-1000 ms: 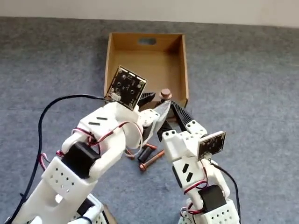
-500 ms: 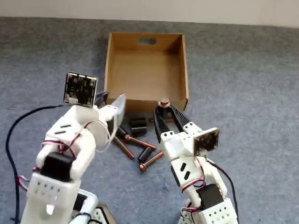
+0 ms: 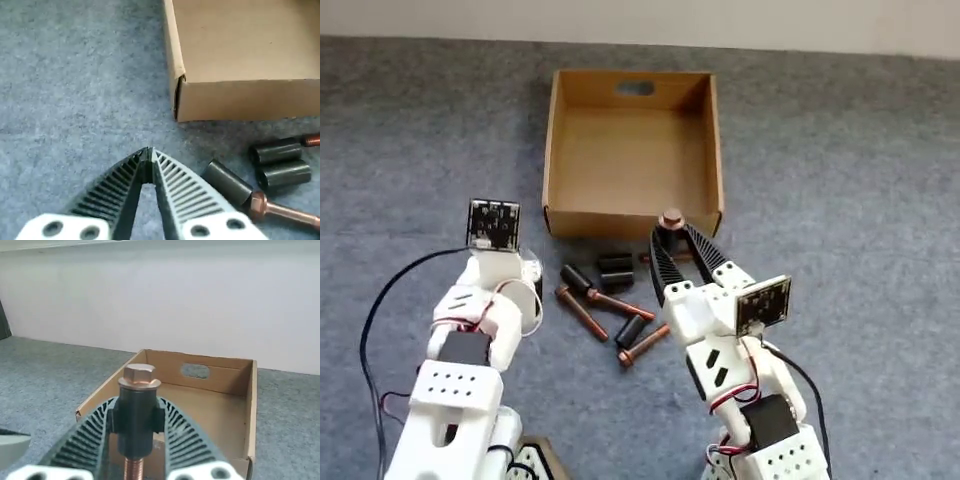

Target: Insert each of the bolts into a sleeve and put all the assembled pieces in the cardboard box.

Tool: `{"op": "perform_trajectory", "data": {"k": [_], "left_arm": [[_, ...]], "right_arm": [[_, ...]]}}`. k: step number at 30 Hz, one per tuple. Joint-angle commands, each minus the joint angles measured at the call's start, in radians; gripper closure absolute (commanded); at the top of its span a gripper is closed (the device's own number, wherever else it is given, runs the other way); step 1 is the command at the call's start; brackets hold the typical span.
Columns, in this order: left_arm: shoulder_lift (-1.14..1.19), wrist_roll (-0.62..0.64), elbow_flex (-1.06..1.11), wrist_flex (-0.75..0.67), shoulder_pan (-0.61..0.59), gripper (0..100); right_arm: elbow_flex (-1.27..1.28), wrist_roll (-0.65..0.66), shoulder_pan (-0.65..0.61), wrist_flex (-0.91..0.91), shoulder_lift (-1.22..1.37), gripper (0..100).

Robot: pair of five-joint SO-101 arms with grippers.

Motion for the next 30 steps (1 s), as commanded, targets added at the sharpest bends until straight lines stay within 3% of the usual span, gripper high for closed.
{"op": "perform_trajectory", "data": {"k": [1, 15, 23, 30], "left_arm": [[0.002, -0.006, 0.019, -0.025, -0.007, 97], [0.005, 0.011, 0.030, -0.026, 0.022, 97], [0.008, 0.011, 0.030, -0.026, 0.024, 97], [0.008, 0.014, 0.031, -0.023, 0.025, 97]], "right_arm": [[0.117, 0.003, -0.002, -0.015, -0.015, 99.2], [0.084, 0.009, -0.005, 0.035, -0.013, 99.2], [-0.094, 0.011, -0.004, 0.076, -0.013, 99.2], [-0.346, 0.117, -0.007, 0.199, 0.038, 99.2]]}}
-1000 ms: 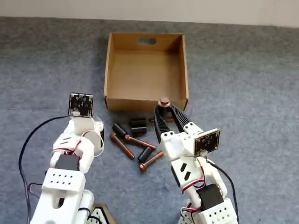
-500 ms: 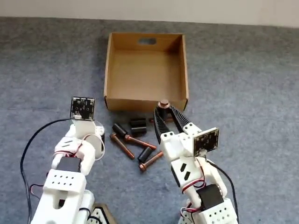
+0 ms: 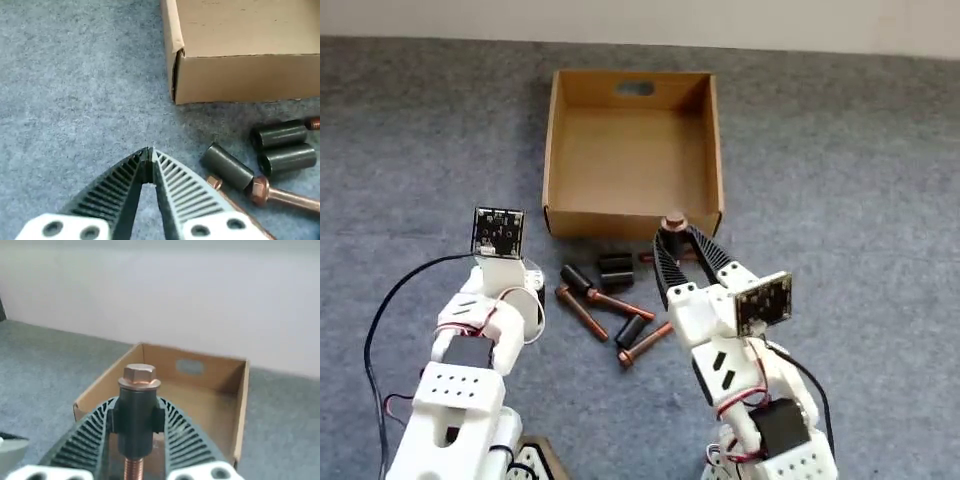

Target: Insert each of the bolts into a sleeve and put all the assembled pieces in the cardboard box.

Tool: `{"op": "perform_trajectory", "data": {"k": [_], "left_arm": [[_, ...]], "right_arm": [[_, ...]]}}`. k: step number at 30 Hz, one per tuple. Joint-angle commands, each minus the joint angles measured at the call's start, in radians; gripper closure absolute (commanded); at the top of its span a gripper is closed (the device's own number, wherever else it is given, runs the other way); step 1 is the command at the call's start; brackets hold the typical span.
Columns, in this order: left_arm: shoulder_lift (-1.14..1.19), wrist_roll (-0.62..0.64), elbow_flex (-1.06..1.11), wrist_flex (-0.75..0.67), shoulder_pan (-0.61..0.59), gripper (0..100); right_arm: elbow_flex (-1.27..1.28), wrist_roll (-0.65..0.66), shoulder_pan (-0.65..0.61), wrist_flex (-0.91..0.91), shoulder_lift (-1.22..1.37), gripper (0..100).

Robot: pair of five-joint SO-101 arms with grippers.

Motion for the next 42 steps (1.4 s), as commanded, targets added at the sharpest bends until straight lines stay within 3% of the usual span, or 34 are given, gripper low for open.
{"op": "perform_trajectory", "data": {"k": [1, 14, 17, 23, 30, 37, 42], "left_arm": [[0.002, 0.005, -0.004, -0.015, 0.018, 97], [0.002, 0.005, -0.004, -0.014, 0.018, 97], [0.002, 0.005, -0.004, -0.014, 0.018, 97], [0.002, 0.005, -0.004, -0.017, 0.018, 97], [0.002, 0.005, -0.004, -0.018, 0.018, 97], [0.004, 0.005, -0.002, -0.018, 0.019, 97], [0.004, 0.005, -0.002, -0.018, 0.019, 97]], "right_arm": [[-0.173, 0.038, -0.007, 0.005, 0.076, 99.2], [-0.720, 0.031, -0.004, 0.087, 1.015, 99.2], [-0.895, 0.020, 0.053, 0.133, 1.236, 99.2], [-1.299, -0.198, 0.179, 0.209, 1.630, 99.2], [-1.787, -0.199, 0.194, 0.309, 2.098, 99.2], [-2.261, -0.198, 0.211, 0.593, 2.419, 99.2], [-2.536, -0.064, 0.213, 0.774, 2.600, 99.2]]}}
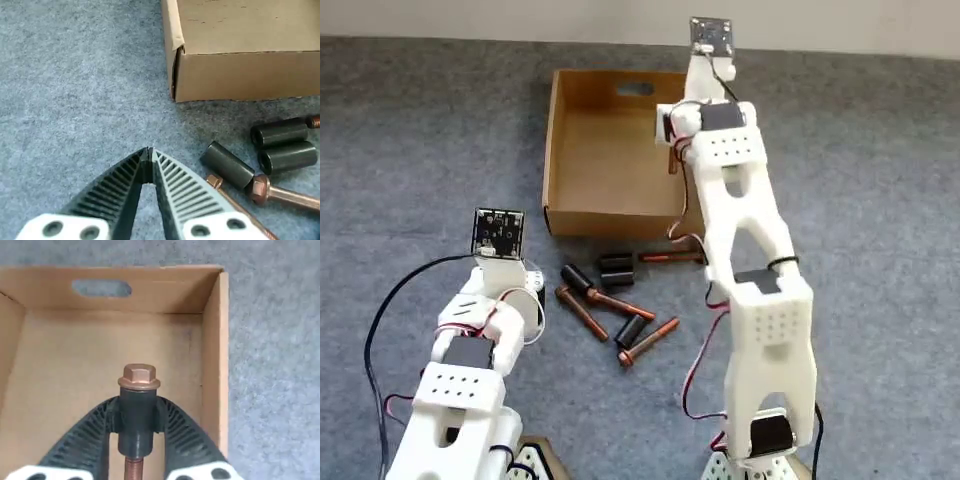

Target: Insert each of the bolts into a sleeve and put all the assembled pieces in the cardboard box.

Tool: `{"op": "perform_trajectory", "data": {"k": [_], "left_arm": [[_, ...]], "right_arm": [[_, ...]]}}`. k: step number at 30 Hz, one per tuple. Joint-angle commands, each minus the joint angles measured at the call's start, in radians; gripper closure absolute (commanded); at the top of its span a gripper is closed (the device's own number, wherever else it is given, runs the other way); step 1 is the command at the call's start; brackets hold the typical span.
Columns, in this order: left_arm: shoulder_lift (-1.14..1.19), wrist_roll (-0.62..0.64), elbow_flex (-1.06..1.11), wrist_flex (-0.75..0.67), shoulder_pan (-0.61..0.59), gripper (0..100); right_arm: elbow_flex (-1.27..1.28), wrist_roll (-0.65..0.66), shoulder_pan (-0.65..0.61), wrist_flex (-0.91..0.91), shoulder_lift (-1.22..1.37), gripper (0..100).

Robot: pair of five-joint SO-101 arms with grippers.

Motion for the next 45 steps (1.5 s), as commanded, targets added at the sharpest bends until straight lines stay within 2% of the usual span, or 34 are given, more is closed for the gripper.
{"op": "perform_trajectory", "data": {"k": [1, 7, 12, 30, 32, 37, 45], "left_arm": [[0.002, 0.005, -0.004, -0.018, 0.019, 97], [-0.005, 0.000, 0.007, -0.020, 0.051, 97], [-0.007, 0.000, 0.030, -0.064, 0.051, 97], [-0.007, 0.000, 0.030, -0.063, 0.051, 97], [-0.007, 0.000, 0.030, -0.063, 0.051, 97], [-0.007, 0.000, 0.030, -0.063, 0.051, 97], [-0.007, 0.000, 0.030, -0.063, 0.051, 97]], "right_arm": [[-0.246, 0.086, 0.015, 0.127, 0.074, 99.2], [-0.449, 0.098, 0.041, 0.306, 0.214, 99.2], [-0.529, 0.095, 0.039, 0.386, 0.278, 99.2], [-0.544, 0.095, 0.036, 0.377, 0.423, 99.1], [-0.544, 0.098, 0.036, 0.377, 0.423, 96.3], [-0.542, 0.098, 0.035, 0.386, 0.418, 79.7], [-0.696, 0.100, 0.028, 0.443, 0.367, 85.1]]}}
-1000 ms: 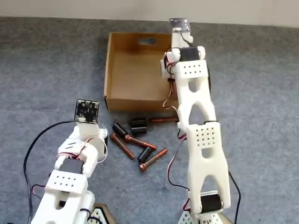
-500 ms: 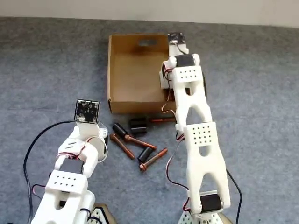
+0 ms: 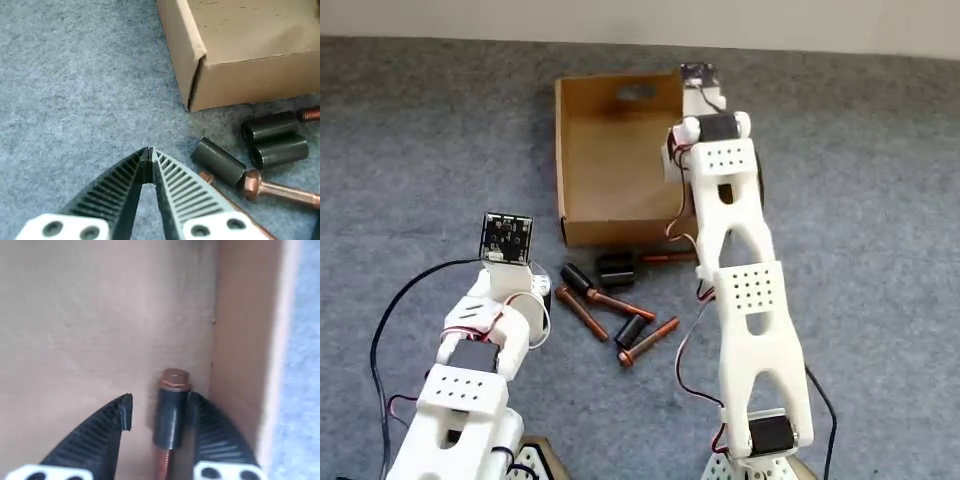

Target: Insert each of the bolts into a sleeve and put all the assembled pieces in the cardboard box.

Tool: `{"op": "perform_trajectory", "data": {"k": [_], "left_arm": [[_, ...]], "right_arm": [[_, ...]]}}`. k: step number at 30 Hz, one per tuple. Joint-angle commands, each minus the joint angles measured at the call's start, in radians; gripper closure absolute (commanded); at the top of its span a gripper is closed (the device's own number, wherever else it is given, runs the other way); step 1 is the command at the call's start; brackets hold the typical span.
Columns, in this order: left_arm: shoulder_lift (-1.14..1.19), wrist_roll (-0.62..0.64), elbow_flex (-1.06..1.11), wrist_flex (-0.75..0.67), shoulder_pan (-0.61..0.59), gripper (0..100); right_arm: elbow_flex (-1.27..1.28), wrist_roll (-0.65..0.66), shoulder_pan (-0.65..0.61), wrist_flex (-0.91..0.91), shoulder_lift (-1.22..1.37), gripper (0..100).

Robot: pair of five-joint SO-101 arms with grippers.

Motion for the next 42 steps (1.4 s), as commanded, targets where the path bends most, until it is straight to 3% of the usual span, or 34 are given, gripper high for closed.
{"op": "perform_trajectory", "data": {"k": [1, 6, 14, 24, 28, 33, 38, 42], "left_arm": [[-0.007, 0.000, -0.007, -0.018, 0.016, 97], [-0.007, 0.000, -0.005, -0.018, 0.016, 97], [-0.007, 0.000, -0.005, -0.018, 0.016, 97], [-0.007, 0.000, -0.005, -0.018, 0.016, 97], [-0.007, 0.000, -0.007, -0.018, 0.016, 97], [-0.007, 0.000, -0.007, -0.018, 0.016, 97], [-0.007, 0.000, -0.007, -0.018, 0.016, 97], [-0.007, 0.000, -0.007, -0.018, 0.016, 97]], "right_arm": [[-0.154, 0.014, -0.001, 0.045, -0.087, 85.9], [-0.326, 0.014, 0.027, 0.114, -0.143, 88.5], [-0.236, 0.014, 0.139, 0.111, -0.081, 88.2], [-0.234, 0.015, 0.134, 0.071, 0.033, 88.7], [-0.242, 0.015, 0.133, 0.077, 0.047, 99.8], [-0.240, 0.006, 0.096, 0.125, 0.004, 99.2], [-0.240, -0.161, 0.065, 0.170, -0.007, 99.2], [-0.239, -0.218, 0.067, 0.162, -0.004, 99.2]]}}
